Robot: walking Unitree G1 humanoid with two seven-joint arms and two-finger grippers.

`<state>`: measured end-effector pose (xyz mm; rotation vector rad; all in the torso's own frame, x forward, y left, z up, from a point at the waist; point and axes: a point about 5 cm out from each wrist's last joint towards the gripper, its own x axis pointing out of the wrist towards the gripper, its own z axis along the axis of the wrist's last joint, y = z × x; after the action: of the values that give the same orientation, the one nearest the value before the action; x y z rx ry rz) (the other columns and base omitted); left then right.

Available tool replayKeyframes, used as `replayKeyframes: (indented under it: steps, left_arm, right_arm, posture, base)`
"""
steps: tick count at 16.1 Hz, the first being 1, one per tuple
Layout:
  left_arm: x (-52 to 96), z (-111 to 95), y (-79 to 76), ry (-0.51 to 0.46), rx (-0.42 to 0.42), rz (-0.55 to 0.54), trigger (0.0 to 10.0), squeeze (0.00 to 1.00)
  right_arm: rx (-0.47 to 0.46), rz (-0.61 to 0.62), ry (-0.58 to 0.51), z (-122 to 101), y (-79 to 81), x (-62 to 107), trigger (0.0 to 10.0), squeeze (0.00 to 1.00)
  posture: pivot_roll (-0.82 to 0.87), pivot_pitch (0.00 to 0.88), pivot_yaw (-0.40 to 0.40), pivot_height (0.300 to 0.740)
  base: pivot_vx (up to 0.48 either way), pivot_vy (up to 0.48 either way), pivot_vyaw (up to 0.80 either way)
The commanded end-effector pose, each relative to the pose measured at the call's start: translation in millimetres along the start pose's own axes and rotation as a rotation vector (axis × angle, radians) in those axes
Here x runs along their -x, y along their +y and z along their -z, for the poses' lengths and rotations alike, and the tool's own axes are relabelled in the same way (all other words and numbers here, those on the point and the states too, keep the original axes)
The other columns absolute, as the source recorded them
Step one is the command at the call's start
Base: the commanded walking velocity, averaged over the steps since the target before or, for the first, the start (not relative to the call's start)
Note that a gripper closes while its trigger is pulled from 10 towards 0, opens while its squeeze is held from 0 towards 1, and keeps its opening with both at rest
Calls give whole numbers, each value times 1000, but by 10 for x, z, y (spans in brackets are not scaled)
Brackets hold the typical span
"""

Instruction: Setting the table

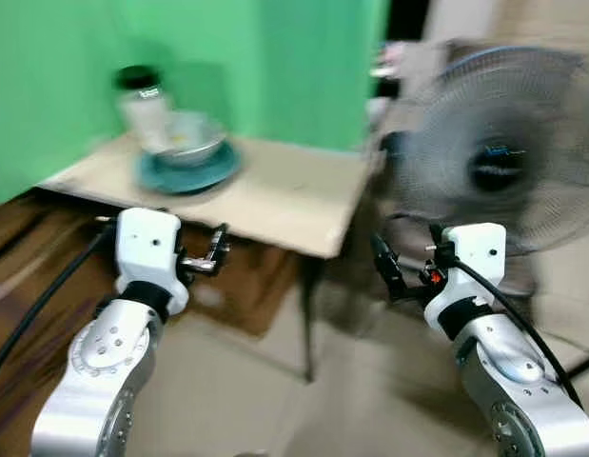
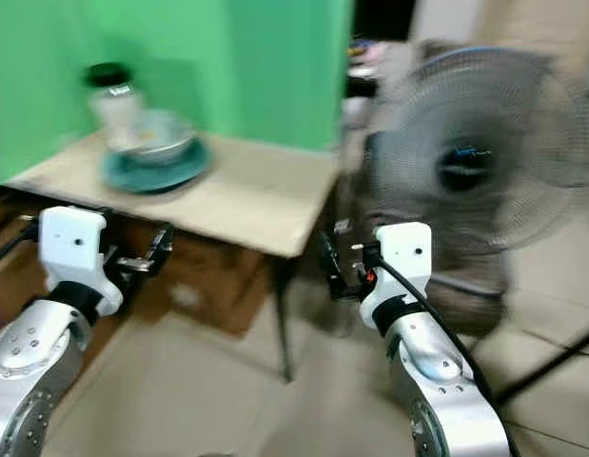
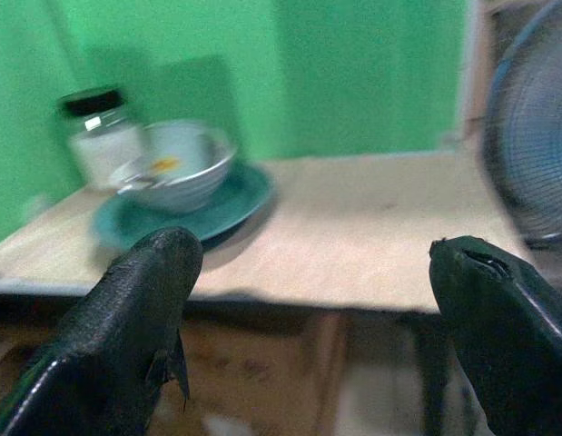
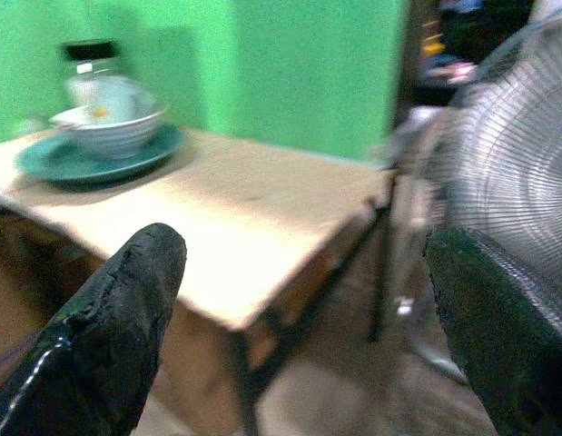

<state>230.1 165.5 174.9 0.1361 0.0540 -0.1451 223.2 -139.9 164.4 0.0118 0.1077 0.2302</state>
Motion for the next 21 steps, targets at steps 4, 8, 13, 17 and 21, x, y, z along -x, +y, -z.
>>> replayKeyframes:
  steps: [4,8,13,17,21]
  left_arm:
    - [17,-22,55,-5,-16,-13,10000,988]
    - [20,-20,44,1,-37,2,10000,988]
    - [16,-32,49,-2,-37,13,10000,988]
    - [2,-47,22,-4,-57,60,10000,996]
    - [1,-55,13,-7,-63,77,10000,996]
  right_arm:
    - [-6,-60,-23,-36,71,-59,10000,1000]
    - [-8,-50,-41,-58,66,-87,10000,1000]
    - [-15,-23,-50,-57,49,-108,10000,1000]
    - [-10,29,-55,-60,6,-127,10000,1000]
    - [-28,15,-71,-91,27,-142,10000,1000]
  posture:
    - [53,0,53,740]
    - [58,0,52,740]
    - [63,0,53,740]
    - [64,0,56,740]
    - [66,0,57,740]
  base:
    - [188,0,800]
    - [258,0,800]
    - [258,0,282]
    - [259,0,0]
    - [267,0,-755]
